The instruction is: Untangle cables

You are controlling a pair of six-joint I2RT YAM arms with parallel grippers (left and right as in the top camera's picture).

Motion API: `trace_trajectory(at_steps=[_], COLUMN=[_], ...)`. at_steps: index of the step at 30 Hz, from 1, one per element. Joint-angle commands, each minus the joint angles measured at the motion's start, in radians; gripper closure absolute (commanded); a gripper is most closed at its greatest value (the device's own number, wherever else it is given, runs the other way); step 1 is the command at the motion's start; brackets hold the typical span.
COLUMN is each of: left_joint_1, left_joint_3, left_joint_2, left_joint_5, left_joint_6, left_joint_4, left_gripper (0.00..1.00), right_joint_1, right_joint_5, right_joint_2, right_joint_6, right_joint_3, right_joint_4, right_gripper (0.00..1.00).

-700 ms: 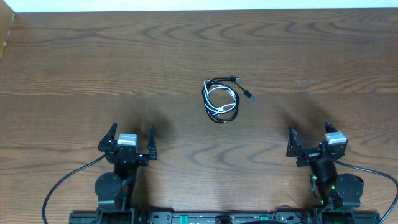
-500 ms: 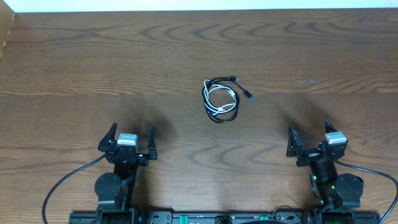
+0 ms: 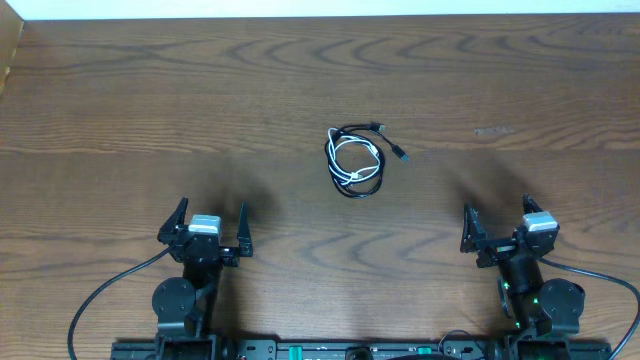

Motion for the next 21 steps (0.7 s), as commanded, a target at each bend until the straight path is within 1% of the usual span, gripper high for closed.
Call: trace_trajectory(at_steps=[1, 21], left_joint_1=[0.005, 0.005], left_joint_3=[-0.018, -0.018], left_joint_2=[-0.007, -0.007], left_joint_5=[-0.005, -0.005], left_joint_6=[0.014, 0.032], left_joint_4=[-0.031, -0.031], left_gripper=[0.0, 0.0], right_joint_1=[0.009, 0.009], right_joint_5=[0.0, -0.01], right_joint_2=[0.003, 0.011], right_joint_6=[0.009, -0.01], right_joint_3=[-0.002, -0.002], right_joint_4=[-0.005, -0.004], right_gripper=[0.01, 0.01])
